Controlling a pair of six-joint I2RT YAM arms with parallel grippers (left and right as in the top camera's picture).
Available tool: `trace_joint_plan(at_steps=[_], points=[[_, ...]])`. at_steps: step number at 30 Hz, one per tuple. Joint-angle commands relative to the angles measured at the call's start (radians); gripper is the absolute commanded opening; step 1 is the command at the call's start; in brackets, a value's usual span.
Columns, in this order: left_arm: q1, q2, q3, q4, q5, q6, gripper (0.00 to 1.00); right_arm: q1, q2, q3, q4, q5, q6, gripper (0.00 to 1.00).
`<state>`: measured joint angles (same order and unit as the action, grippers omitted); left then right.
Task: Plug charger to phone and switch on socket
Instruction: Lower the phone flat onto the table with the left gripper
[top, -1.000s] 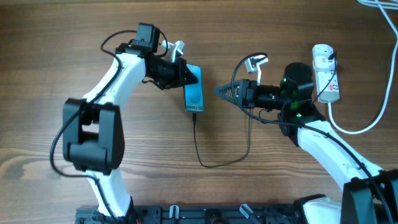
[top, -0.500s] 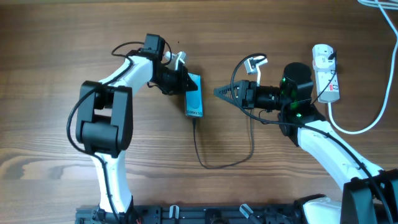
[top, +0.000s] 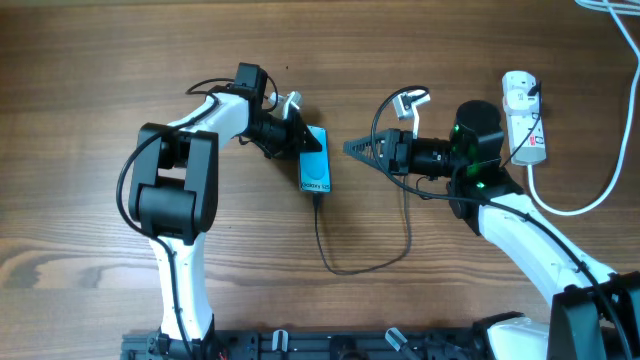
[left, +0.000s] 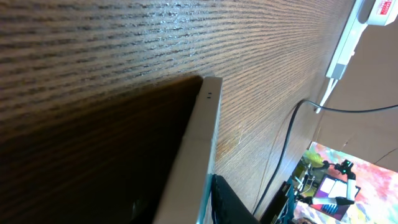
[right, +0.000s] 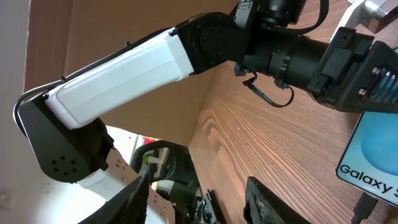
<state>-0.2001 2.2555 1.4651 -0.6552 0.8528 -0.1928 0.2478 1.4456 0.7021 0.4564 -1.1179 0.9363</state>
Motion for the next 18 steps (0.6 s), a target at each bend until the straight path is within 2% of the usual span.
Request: trace_joint_plan(at_steps=[1, 3, 5, 11, 18], points=[[0.0, 0.038, -0.007, -0.006, -0.063, 0.002, 0.2, 0.002, -0.002, 0.02, 0.002, -0.006, -0.024, 0.5], [0.0, 0.038, -0.007, -0.006, -0.063, 0.002, 0.2, 0.002, -0.002, 0.02, 0.002, -0.006, -0.024, 0.5], [0.0, 0.038, -0.007, -0.006, -0.063, 0.002, 0.27, 0.002, -0.002, 0.02, 0.003, -0.005, -0.024, 0.5], [0.0, 0.038, -0.007, -0.017, -0.097, 0.002, 0.34, 0.002, -0.002, 0.02, 0.002, -0.006, -0.026, 0.5], [0.0, 0.038, -0.006, -0.018, -0.141, 0.001, 0.6, 0.002, -0.002, 0.02, 0.002, -0.008, -0.046, 0.5]])
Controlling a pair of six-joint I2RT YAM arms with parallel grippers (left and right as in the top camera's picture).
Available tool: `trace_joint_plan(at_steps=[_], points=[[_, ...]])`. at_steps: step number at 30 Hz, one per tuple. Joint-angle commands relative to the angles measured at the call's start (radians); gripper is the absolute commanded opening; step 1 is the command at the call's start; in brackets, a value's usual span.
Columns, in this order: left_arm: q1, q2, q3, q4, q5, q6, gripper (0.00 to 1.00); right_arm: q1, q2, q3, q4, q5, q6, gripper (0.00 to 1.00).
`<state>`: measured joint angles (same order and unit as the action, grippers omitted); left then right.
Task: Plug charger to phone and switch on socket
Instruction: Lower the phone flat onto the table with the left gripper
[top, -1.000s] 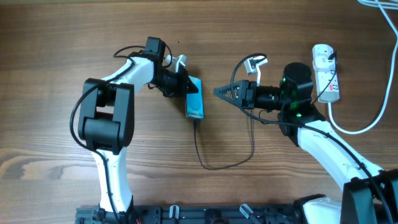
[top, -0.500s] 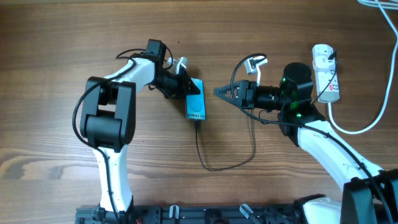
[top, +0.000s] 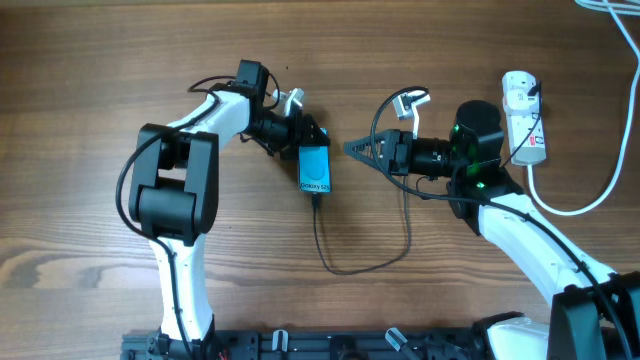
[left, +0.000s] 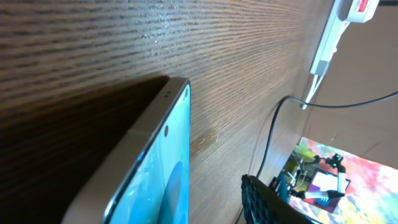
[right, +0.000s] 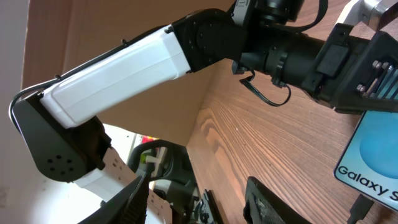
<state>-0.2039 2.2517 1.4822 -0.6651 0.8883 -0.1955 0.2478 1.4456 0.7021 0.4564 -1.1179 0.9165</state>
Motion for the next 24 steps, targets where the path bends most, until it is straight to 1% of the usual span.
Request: trace_joint_plan(at_steps=[1, 4, 7, 9, 11, 16, 19, 21, 22, 24], points=[[0.004, 0.042, -0.024, -0.008, -0.178, 0.003, 0.62, 0.002, -0.002, 0.02, 0.002, -0.008, -0.026, 0.5], [0.005, 0.041, -0.024, -0.007, -0.204, -0.005, 0.64, 0.002, -0.002, 0.02, 0.002, -0.008, -0.027, 0.5], [0.006, 0.041, -0.022, -0.008, -0.257, -0.053, 0.65, 0.002, -0.002, 0.02, 0.002, -0.009, -0.027, 0.5], [0.011, 0.04, -0.016, -0.013, -0.282, -0.06, 0.66, 0.002, -0.002, 0.02, 0.002, -0.009, -0.027, 0.5], [0.014, 0.039, -0.002, -0.038, -0.355, -0.083, 0.67, 0.002, -0.002, 0.02, 0.002, -0.01, -0.027, 0.5], [0.011, 0.037, 0.018, -0.111, -0.547, -0.082, 0.73, 0.002, -0.002, 0.02, 0.002, -0.009, -0.051, 0.51], [0.012, 0.037, 0.018, -0.118, -0.576, -0.082, 0.74, 0.002, -0.002, 0.02, 0.001, -0.009, -0.053, 0.51], [0.012, 0.037, 0.018, -0.117, -0.576, -0.082, 0.74, 0.002, -0.002, 0.02, -0.008, -0.009, -0.051, 0.46], [0.012, 0.037, 0.018, -0.117, -0.577, -0.082, 0.74, 0.002, -0.002, 0.02, -0.009, -0.009, -0.051, 0.46], [0.013, 0.037, 0.018, -0.117, -0.59, -0.082, 0.74, 0.002, -0.002, 0.02, -0.019, -0.002, -0.057, 0.5]])
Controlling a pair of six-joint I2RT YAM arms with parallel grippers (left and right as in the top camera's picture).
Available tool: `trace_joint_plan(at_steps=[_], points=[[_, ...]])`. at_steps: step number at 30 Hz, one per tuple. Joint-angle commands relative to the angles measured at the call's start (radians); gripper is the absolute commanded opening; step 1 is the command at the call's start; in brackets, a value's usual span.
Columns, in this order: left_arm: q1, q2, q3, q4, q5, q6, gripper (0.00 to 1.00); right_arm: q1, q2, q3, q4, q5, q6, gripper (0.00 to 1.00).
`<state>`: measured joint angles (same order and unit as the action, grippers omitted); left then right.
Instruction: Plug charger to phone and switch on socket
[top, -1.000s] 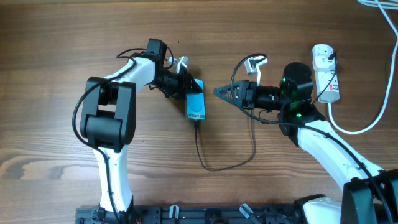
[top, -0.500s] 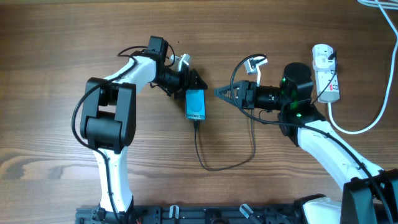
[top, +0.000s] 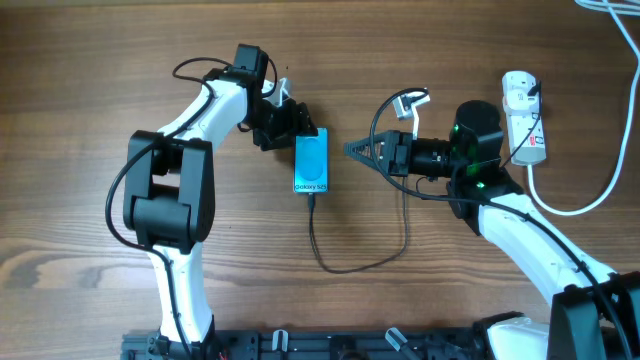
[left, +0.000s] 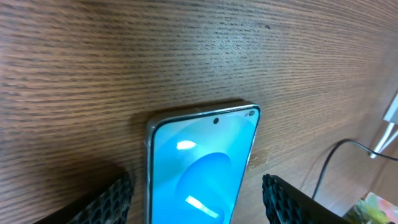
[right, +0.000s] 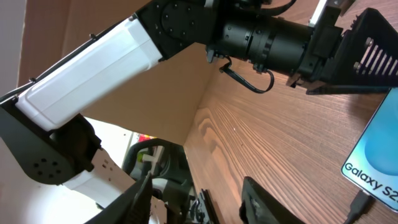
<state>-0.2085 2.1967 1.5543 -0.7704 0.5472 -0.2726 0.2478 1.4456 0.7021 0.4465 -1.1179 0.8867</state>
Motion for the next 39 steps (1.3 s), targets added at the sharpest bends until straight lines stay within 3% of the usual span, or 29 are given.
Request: trace_joint_plan(at_steps=[1, 7, 16, 19, 20, 25, 31, 33, 39], points=[[0.018, 0.092, -0.054, -0.013, -0.251, -0.005, 0.74, 0.002, -0.002, 0.02, -0.027, 0.002, -0.038, 0.51], [0.061, -0.021, -0.051, -0.041, -0.267, -0.004, 0.73, 0.002, -0.008, 0.021, -0.151, 0.048, -0.139, 0.63], [0.131, -0.499, -0.04, -0.118, -0.283, 0.003, 0.77, 0.002, -0.055, 0.021, -0.314, 0.151, -0.238, 0.72], [0.131, -0.618, -0.04, -0.125, -0.283, 0.003, 0.82, 0.002, -0.095, 0.024, -0.379, 0.2, -0.267, 0.74], [0.131, -0.649, -0.04, -0.127, -0.283, 0.002, 1.0, 0.002, -0.11, 0.032, -0.415, 0.218, -0.288, 0.74], [0.131, -0.749, -0.04, -0.14, -0.283, 0.003, 1.0, 0.002, -0.213, 0.163, -0.802, 0.428, -0.442, 0.78], [0.131, -0.75, -0.04, -0.14, -0.284, 0.003, 1.0, 0.001, -0.241, 0.418, -1.228, 0.769, -0.51, 0.84], [0.131, -0.75, -0.04, -0.14, -0.283, 0.003, 1.0, -0.001, -0.241, 0.529, -1.349, 0.917, -0.521, 1.0], [0.131, -0.75, -0.04, -0.14, -0.284, 0.003, 1.0, -0.112, -0.239, 0.732, -1.479, 1.014, -0.604, 1.0]])
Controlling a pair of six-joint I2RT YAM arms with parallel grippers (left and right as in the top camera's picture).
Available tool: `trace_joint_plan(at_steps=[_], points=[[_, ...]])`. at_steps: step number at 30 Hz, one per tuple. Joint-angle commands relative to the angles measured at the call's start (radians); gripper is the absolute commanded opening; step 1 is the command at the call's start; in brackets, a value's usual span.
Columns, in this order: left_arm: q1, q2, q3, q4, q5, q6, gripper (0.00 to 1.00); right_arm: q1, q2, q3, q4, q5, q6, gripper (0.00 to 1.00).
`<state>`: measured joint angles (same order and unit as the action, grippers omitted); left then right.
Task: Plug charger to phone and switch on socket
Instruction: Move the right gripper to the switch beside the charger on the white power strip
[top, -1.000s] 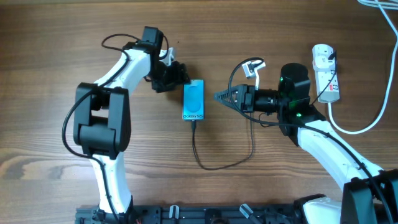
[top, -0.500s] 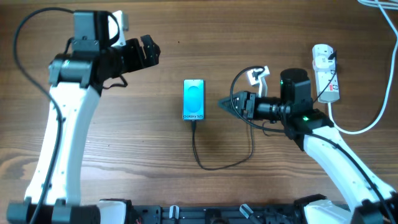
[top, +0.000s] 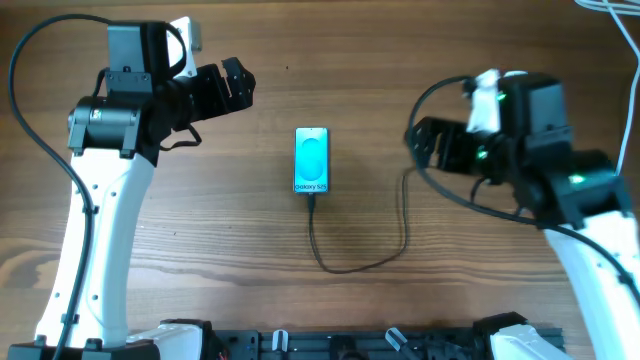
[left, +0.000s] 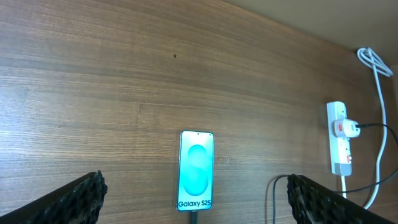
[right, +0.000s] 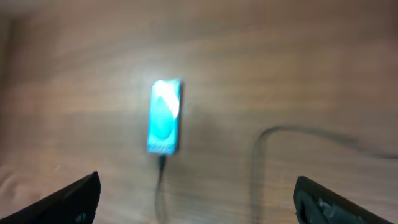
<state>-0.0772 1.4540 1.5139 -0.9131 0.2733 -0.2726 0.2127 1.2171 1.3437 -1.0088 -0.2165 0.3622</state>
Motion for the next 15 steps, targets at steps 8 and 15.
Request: trace_joint_plan(at_steps=[8, 15], points=[[0.0, -0.008, 0.0, 0.003, -0.01, 0.003, 1.0, -0.479, 0.042, 0.134, -0.007, -0.041, -0.157, 0.29], [0.0, -0.008, 0.0, 0.003, -0.01, 0.003, 1.0, -0.684, 0.259, 0.134, 0.065, -0.151, -0.149, 0.04]])
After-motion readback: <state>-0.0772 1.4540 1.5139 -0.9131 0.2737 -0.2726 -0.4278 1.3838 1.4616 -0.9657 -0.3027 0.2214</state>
